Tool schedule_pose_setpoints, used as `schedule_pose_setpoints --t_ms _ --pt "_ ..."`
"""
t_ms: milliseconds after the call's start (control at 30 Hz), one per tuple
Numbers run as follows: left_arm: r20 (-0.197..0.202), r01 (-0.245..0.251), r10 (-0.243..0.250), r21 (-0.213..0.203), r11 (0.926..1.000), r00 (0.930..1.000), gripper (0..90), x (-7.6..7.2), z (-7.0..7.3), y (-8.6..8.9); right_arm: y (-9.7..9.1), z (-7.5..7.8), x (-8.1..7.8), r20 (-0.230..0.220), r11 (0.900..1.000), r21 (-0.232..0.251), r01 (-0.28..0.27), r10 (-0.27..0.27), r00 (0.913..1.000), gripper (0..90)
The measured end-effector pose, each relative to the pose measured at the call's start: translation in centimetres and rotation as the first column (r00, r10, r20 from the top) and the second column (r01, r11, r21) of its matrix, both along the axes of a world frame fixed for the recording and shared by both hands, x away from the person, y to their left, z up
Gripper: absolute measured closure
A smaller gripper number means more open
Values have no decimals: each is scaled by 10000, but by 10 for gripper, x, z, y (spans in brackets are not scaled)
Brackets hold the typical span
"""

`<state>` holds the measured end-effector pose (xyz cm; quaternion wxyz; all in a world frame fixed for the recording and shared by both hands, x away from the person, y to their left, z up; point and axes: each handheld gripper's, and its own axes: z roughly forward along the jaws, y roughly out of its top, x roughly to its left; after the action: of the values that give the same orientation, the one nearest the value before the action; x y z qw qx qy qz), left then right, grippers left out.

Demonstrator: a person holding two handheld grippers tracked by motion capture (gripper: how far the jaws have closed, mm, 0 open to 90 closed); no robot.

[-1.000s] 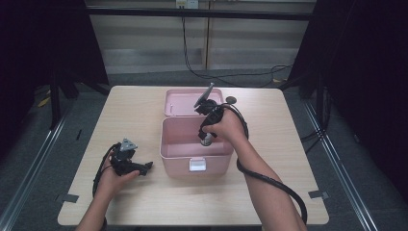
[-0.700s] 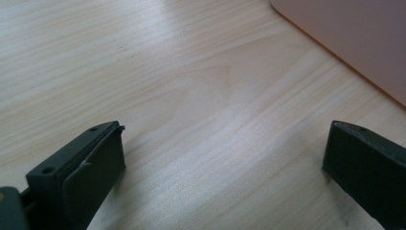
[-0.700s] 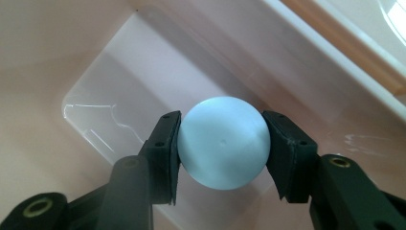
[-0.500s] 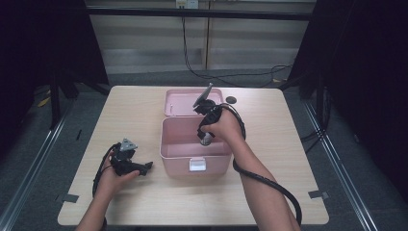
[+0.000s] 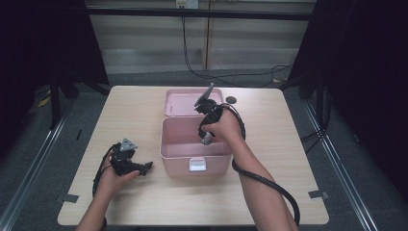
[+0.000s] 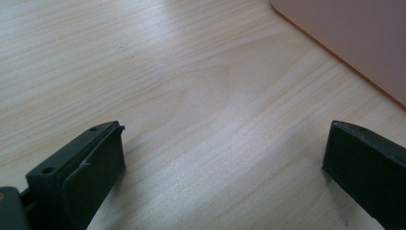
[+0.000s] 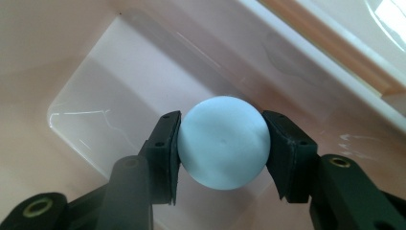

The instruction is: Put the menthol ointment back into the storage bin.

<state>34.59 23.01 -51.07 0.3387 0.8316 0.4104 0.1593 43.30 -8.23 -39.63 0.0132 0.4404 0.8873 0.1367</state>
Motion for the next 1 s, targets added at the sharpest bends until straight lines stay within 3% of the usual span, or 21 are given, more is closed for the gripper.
schedule_pose_setpoints --t_ms 1000 --pt "-1 3 -3 -3 10000 10000 0 0 0 0 1 -14 5 54 9987 -52 500 -499 9987 504"
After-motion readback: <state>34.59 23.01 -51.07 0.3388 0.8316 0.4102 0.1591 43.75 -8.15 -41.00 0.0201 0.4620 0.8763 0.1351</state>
